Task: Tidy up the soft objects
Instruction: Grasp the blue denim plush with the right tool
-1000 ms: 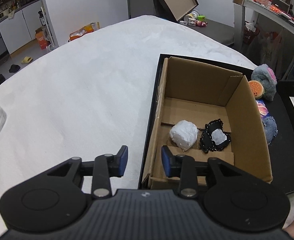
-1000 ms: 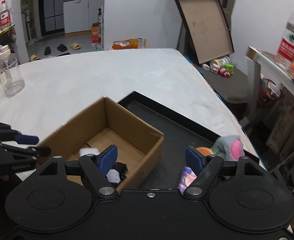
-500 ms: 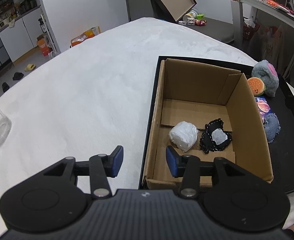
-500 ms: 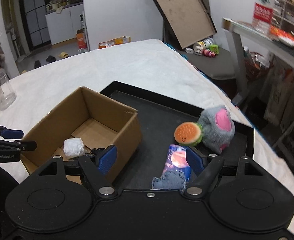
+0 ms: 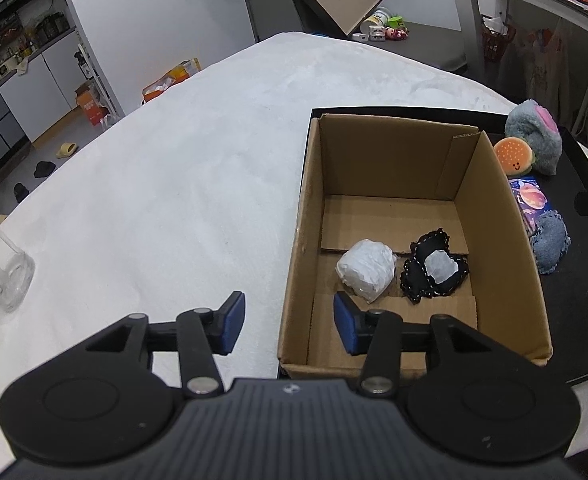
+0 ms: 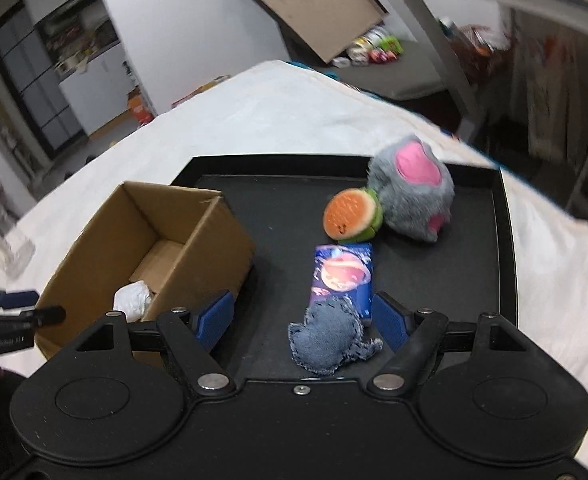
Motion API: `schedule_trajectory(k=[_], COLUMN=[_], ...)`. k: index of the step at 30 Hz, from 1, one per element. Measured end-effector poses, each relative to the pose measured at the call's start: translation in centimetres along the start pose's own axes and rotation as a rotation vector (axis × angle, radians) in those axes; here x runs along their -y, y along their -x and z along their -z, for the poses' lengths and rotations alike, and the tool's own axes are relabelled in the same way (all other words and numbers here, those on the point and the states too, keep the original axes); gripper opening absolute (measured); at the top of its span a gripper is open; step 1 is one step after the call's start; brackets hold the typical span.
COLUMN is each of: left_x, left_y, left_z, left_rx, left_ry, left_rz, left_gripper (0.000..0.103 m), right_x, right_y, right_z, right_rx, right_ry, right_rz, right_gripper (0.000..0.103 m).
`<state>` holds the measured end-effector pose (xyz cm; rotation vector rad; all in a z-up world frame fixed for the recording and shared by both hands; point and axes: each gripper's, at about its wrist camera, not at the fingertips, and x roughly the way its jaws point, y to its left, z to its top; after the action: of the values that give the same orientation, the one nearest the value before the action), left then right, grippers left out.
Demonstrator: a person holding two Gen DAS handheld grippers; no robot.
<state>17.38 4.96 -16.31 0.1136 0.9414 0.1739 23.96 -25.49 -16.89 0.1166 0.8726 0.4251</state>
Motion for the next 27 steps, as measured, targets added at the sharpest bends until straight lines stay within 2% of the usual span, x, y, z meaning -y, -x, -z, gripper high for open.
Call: schedule_trajectory(k=[6,17,20,21,24,27], left_x=[1.0,2.0,2.4,2.5,2.7,2.5], left_y=[0.0,-0.2,-0.2,-0.2,-0.1,0.0], left_z=[-0.3,-0.7,-0.7,-0.7,-0.7,-0.7], left_rx=[-0.01,-0.045,-0.046,-0.047,-0.047,-0.047], left_ry=[-0.029,-0.073,-0.089,-0.094,-0.105,-0.096], left_rz=[-0.03,-0.058,-0.069,-0.071,-0.078,-0.073], left_gripper=[0.047,0.047,0.047,0.047,0.047,0.047], right_x=[1.6,2.1,1.8,1.7,2.1,2.5], right_y=[-1.1,-3.9,-4.7,-5.0,-5.8,-5.4], right_z=[0.2,1.1,1.6,1.6,1.9,2.0], right_rx=[-0.022,-0.083,-0.104,-0.11,-0.144,-0.146], right_ry=[-0.056,-0.044,-0.008,0.001,-0.011,-0.035], right_rz=[-0.003,-0.001,0.0,0.009,0.015,0.005], right_gripper=[0.075,0.074,0.069,0.064,0.035,0.031])
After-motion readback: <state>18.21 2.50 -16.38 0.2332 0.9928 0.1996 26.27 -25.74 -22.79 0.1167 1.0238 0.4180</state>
